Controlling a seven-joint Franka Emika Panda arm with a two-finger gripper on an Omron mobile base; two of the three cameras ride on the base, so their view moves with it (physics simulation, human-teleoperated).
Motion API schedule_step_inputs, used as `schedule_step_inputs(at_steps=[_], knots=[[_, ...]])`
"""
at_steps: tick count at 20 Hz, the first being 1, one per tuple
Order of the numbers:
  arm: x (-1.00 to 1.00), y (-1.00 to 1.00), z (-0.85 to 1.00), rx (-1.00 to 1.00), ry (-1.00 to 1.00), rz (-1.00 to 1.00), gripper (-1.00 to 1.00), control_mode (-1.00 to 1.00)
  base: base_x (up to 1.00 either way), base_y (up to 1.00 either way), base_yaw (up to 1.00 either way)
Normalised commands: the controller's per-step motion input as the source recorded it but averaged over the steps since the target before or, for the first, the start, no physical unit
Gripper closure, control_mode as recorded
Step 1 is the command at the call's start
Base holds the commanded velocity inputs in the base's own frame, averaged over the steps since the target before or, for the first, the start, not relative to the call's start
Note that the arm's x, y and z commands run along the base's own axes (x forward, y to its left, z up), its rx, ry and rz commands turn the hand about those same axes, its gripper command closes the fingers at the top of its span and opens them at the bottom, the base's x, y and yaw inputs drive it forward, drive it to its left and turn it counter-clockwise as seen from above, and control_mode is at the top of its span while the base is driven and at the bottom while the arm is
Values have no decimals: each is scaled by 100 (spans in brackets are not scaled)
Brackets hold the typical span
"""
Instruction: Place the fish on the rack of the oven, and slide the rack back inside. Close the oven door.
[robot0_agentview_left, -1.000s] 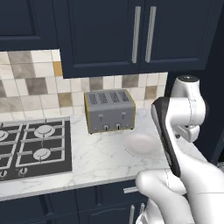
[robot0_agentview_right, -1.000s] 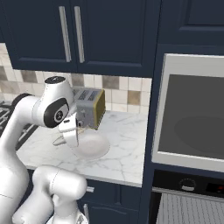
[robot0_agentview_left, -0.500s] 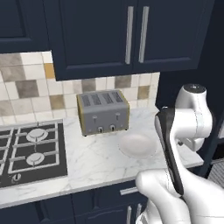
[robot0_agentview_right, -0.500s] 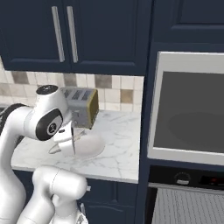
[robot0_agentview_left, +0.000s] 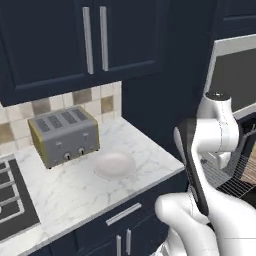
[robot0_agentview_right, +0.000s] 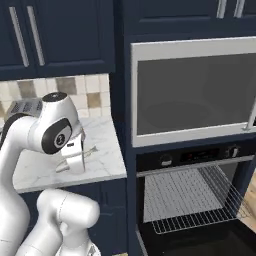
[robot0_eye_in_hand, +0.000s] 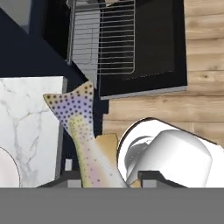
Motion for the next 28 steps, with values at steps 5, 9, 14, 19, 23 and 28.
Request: schedule_step_inputs(at_steps=[5,9,14,19,23,28], knots=[[0,0,0,0,0,0,100,100,-86,0,-57],[0,0,0,0,0,0,100,100,-49,0,-60],[0,0,0,0,0,0,100,100,-14,2,-63],[0,0,0,0,0,0,100,100,7,41,-56],[0,0,0,0,0,0,100,100,27,61,-40],[0,0,0,0,0,0,100,100,24,51,-26]])
